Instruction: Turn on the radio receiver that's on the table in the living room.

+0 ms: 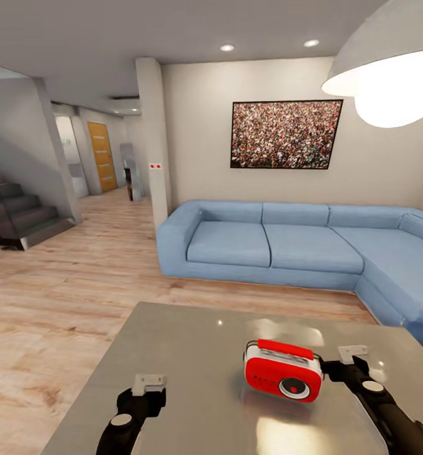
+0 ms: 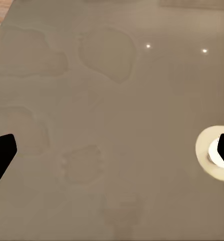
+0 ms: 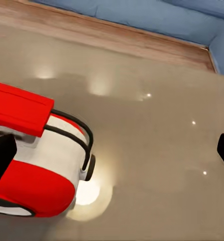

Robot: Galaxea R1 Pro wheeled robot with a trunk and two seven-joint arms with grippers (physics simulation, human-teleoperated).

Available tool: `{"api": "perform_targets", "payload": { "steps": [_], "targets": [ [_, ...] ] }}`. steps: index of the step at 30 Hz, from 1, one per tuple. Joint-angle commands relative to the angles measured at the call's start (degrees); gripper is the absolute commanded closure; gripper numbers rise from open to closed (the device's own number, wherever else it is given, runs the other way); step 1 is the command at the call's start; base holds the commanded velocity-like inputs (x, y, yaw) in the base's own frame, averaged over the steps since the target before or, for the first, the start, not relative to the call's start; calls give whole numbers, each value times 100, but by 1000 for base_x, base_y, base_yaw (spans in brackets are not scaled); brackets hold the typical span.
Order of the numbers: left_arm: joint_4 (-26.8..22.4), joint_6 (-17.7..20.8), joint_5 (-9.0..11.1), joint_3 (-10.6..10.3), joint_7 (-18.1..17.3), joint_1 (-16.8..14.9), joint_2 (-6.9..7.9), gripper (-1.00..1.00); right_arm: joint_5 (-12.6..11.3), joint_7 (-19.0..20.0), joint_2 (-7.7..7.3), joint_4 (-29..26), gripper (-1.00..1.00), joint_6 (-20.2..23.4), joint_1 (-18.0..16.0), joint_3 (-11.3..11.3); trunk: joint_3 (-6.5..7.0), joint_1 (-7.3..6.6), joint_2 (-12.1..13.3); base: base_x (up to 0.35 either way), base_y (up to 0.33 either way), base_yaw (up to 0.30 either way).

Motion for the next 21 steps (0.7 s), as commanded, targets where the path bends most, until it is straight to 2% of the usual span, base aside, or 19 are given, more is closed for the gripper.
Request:
{"api": "perform_targets", "payload": {
  "steps": [1,3,11,19,21],
  "targets": [
    [4,-1,-1,-15,-1,0,1,-100,0,0,-1,0,-100,-1,0,1,0,0,0,52,-25,0],
    [14,-3,-5,-53,3,0,3,-100,-4,-4,1,3,-100,-5,1,3,0,0,0,27,-31,0],
    [21,-5,-14,-80,14,0,12,-100,-9,-8,6,7,-100,-7,-1,5,0,0,0,-48,-226,0],
    [21,-5,-13,-80,12,-1,16,-100,5,26,6,4,-100,8,-1,13,0,0,0,-6,-23,0],
    [33,-5,-17,-80,14,0,20,-100,31,268,6,3,-100,33,-1,13,0,0,0,0,-25,0]
  ]
}}
